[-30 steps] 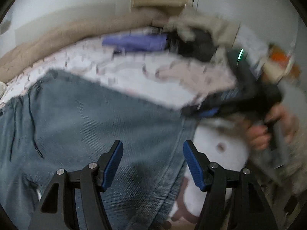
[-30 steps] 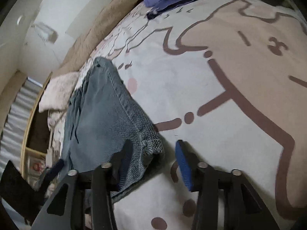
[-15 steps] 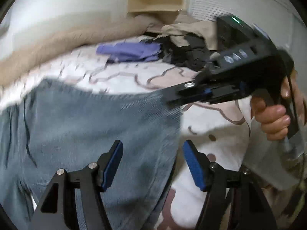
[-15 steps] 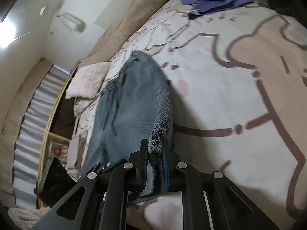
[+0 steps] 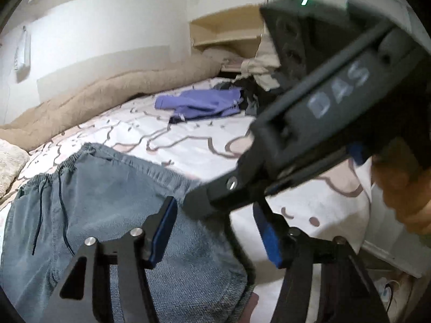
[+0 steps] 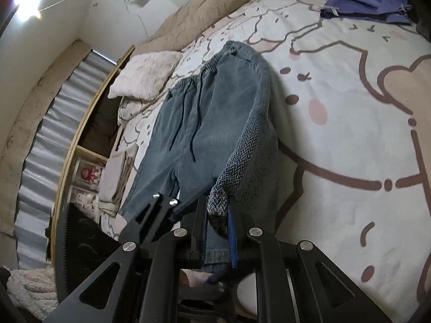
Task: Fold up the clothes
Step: 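Pull the hem with the right tool to straighten the shorts, then grasp the leg hem with the left tool while the right tool releases it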
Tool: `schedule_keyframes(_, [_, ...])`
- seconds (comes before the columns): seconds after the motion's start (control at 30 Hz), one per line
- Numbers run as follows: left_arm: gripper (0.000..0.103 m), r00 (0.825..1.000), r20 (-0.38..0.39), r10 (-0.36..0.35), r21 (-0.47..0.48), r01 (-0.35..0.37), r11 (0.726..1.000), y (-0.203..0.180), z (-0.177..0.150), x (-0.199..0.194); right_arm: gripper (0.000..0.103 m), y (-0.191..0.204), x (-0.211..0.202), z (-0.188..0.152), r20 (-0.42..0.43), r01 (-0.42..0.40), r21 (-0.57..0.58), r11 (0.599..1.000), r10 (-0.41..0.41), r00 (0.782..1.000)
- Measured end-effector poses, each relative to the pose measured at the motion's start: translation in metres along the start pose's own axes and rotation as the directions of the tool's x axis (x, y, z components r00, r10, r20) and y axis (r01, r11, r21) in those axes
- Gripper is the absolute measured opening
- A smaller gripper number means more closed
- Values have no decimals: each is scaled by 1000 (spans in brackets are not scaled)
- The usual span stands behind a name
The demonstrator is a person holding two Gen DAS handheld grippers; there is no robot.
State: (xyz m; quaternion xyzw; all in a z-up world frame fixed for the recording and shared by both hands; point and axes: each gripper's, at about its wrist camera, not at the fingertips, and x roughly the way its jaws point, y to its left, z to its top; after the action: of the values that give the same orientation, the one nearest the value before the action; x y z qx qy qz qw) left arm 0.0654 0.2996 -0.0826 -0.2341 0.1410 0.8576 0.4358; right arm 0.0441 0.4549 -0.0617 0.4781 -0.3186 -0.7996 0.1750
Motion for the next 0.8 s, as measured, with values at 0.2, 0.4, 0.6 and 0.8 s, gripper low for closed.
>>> schedule_keyframes(0.2, [44,1000,-1,16,-10,-16,1000,6,2,4,14,13,3,2,-20,3,-9,1000,-3,1000])
schedule_keyframes(0.4, [26,998,-15,57,1,-57,998,6,-2,7,14,19,4,3,-26,31,9,999,-31,999])
schedule_keyframes(0.6, [13,999,-16,29,-24,-29,999,14,-2,0,16,31,2,4,-36,71,-14,997,-72,997])
schedule_keyframes(0.8, [8,999,-39,-11,-202,3,979,54,-3,-7,25,53,-30,14,33,128,-97,987,-125,992])
